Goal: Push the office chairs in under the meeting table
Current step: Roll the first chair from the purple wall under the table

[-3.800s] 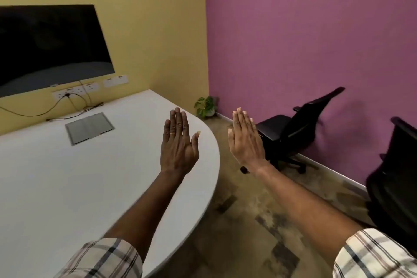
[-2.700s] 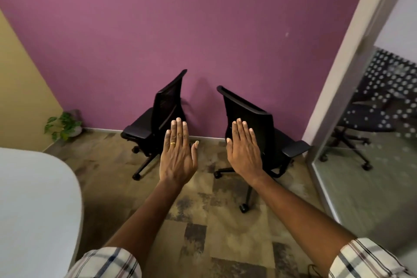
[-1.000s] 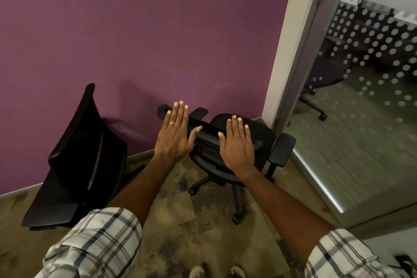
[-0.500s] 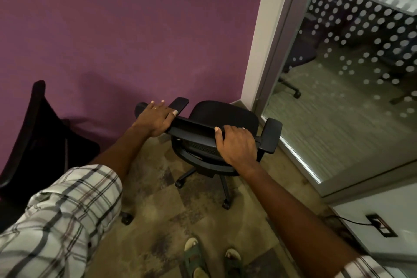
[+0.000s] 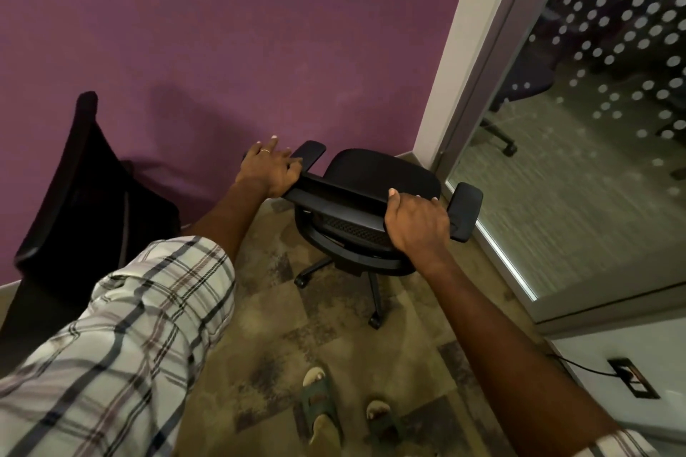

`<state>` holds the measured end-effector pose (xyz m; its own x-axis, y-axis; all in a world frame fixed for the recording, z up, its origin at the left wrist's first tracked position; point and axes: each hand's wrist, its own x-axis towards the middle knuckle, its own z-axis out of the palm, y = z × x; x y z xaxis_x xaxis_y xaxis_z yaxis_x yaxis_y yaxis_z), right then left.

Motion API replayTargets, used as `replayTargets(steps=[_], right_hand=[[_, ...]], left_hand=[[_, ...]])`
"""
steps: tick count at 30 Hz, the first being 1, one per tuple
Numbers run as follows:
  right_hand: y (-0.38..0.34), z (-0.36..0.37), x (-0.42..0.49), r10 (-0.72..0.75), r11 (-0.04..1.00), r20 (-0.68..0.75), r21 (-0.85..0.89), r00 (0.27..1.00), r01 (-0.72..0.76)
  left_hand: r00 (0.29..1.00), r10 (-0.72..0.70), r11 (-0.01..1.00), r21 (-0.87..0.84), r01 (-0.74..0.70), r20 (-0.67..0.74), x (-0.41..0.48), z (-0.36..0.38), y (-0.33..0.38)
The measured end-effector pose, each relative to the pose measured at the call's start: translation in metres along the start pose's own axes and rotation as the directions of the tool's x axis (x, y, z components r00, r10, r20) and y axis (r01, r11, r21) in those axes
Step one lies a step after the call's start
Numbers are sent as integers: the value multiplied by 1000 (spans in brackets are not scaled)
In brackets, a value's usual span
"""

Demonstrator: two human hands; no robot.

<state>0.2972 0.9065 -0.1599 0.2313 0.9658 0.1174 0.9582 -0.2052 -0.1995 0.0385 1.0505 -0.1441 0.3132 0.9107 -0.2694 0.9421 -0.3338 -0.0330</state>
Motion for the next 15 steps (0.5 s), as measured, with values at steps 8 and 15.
replayTargets(steps=[8,15], right_hand=[[31,-15,-3,-145,989,14,13,989,145],[63,-21,2,-282,959,36,-10,959,282]], left_hand=[[991,-129,992,-3,129,-34,-32,7,29],[990,-99,995,-24,97,-98,-49,7,61]])
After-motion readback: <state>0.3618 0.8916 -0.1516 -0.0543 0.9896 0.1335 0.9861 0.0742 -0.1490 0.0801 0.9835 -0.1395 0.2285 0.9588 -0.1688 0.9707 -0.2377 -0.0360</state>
